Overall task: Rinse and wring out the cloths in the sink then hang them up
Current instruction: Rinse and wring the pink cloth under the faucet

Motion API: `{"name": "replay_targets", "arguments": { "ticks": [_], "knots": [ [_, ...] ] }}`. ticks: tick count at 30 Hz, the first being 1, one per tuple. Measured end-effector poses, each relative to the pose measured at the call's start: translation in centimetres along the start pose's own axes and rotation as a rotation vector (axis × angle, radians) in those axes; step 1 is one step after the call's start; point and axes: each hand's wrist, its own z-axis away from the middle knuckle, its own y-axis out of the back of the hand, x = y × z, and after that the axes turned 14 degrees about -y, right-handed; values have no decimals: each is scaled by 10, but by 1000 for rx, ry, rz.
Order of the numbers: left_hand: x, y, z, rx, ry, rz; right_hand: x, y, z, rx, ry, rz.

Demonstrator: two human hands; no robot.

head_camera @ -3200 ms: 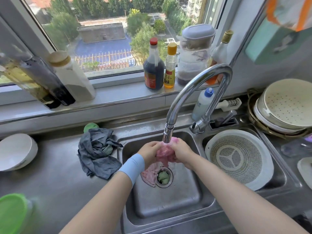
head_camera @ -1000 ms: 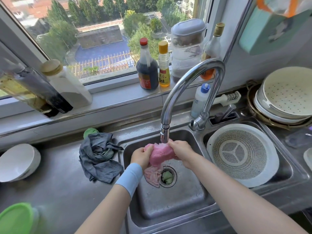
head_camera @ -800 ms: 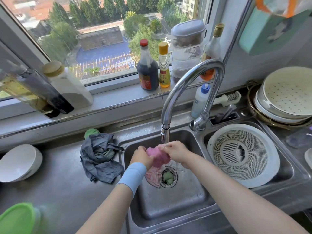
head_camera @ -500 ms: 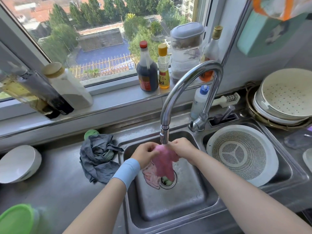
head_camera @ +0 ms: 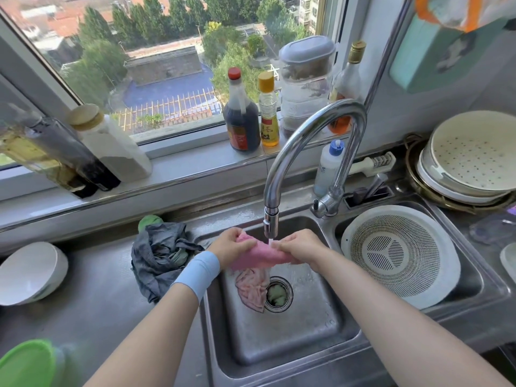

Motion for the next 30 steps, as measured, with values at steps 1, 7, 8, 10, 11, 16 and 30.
{"name": "replay_targets", "arguments": {
  "ticks": [1,7,8,10,11,16,30],
  "knots": [
    [-1,3,0,13,-8,10,-1,2,1,-48,-20,-11],
    [-3,3,-2,128,-50,-20,-6,4,5,-439,-57,-114],
    [-2,1,-2,119,-59,-58,-9,-1,5,-402,-25,-131],
    [1,-1,-2,47,-76,-119,-13,-8,6,-258,72,-102],
    [1,0,-2,-15,-78,-195,-15,-10,6,-189,117,-85],
    [-6,7,1,-44,-123,-490,-15,-15,8,-138,138,-44],
    [18,-57,6,102,483,933,-10,-26,13,-189,100,-348]
  ]
}}
